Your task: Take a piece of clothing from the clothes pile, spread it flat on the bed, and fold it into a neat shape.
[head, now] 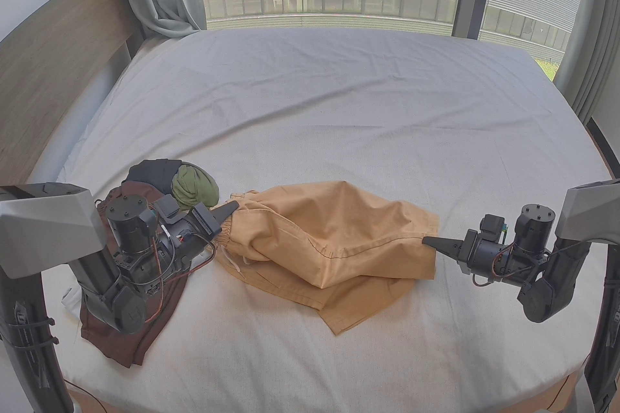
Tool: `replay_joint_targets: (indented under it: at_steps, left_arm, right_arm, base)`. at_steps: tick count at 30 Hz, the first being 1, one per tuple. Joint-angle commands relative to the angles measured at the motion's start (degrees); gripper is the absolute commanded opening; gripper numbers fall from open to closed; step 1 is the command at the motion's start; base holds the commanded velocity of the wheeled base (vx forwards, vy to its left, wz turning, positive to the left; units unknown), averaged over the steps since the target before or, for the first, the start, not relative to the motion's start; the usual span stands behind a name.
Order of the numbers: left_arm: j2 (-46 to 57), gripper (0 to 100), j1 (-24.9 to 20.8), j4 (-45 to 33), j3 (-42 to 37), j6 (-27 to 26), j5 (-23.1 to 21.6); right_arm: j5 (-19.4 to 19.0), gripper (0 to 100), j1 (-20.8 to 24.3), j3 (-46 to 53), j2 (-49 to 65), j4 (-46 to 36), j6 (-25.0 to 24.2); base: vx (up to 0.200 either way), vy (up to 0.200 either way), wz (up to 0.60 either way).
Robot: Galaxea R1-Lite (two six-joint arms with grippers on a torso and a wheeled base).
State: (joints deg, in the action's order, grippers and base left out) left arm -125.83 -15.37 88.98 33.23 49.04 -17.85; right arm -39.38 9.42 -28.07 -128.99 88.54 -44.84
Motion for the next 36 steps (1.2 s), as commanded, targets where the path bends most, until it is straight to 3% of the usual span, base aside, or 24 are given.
replay_joint_targets:
  at_steps: [1, 13, 32, 33, 36]
  left_arm:
    - [0.1, 0, -0.2, 0.1, -0.1, 0.0, 0.0]
    - [0.7, 0, -0.2, 0.1, -0.5, 0.0, 0.1]
    - [0.7, 0, -0.3, 0.1, -0.9, 0.0, 0.1]
    - [0.7, 0, -0.3, 0.1, -0.9, 0.0, 0.1]
    - [0.7, 0, -0.3, 0.1, -1.0, 0.1, 0.1]
  right_arm:
    - [0.0, 100, 1.0, -1.3, -0.4, 0.1, 0.0]
    - [0.4, 100, 5.4, -7.0, -3.4, 0.0, 0.1]
    - [3.9, 100, 5.4, -11.1, -7.7, 0.2, 0.1]
    - [3.9, 0, 5.4, -11.1, -7.7, 0.2, 0.1]
    - [6.2, 0, 5.4, -12.4, -8.0, 0.3, 0.2]
  base:
    - [0.0, 0.0, 0.0]
    - [0.0, 0.0, 0.0]
    - [0.0, 0.0, 0.0]
    - [0.0, 0.0, 0.0]
    - [0.0, 0.0, 0.0]
